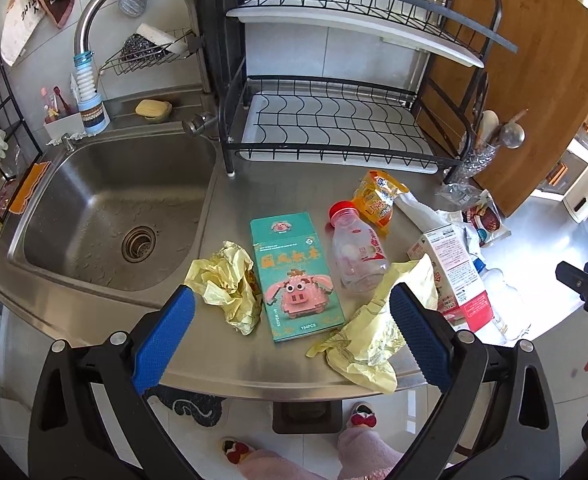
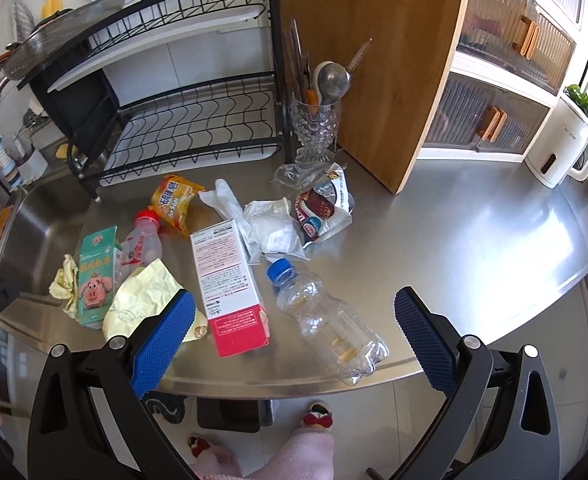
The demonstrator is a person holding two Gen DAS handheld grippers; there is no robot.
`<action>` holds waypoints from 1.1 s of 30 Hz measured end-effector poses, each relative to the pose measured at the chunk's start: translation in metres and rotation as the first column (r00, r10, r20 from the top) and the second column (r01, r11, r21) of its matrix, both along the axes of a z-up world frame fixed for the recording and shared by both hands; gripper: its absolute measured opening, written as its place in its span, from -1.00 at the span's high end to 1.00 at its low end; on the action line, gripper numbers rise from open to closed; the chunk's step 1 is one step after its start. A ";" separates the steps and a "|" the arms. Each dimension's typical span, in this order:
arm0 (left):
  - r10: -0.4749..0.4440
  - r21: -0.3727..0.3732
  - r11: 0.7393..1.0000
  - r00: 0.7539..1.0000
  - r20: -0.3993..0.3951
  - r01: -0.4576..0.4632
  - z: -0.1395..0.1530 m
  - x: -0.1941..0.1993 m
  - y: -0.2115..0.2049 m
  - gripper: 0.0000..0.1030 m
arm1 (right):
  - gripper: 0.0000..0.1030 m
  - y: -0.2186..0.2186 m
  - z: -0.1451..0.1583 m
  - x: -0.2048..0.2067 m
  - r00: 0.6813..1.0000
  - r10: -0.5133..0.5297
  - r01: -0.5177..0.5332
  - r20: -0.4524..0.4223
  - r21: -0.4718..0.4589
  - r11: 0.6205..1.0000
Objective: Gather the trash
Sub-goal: 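Grasp the crumpled yellow wrapper with left tool while right tool grasps the clear bottle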
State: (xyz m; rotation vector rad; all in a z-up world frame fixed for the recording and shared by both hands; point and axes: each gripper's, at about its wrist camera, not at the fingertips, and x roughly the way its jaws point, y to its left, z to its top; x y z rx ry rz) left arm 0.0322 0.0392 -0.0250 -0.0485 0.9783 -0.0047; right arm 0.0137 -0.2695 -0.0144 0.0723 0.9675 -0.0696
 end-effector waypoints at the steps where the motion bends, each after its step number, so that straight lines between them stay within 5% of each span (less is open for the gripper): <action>1: 0.002 -0.002 1.000 1.000 -0.009 -0.002 -0.003 0.003 0.004 -0.72 | -0.93 -0.007 -0.004 0.003 1.000 -0.005 0.005 -0.016 0.002 1.000; 7: -0.003 0.022 1.000 0.998 -0.070 0.005 -0.024 0.020 0.022 -0.56 | -0.73 -0.033 -0.033 0.022 0.991 0.028 -0.020 -0.134 0.057 0.998; 15: 0.037 0.039 0.999 0.985 -0.168 -0.031 -0.061 0.044 0.045 -0.37 | -0.58 -0.028 -0.072 0.036 0.965 0.112 -0.113 -0.238 0.009 0.994; 23: 0.101 0.046 0.995 0.963 -0.248 -0.093 -0.105 0.064 0.069 -0.07 | -0.43 -0.029 -0.100 0.043 0.943 0.154 -0.155 -0.296 0.020 0.988; 31: 0.109 0.058 0.994 0.948 -0.298 -0.096 -0.139 0.079 0.071 -0.13 | -0.45 -0.018 -0.131 0.055 0.926 0.160 -0.170 -0.341 0.002 0.985; 33: 0.097 0.034 0.995 0.948 -0.303 -0.091 -0.143 0.082 0.070 0.02 | -0.33 -0.016 -0.138 0.056 0.923 0.160 -0.168 -0.350 0.007 0.986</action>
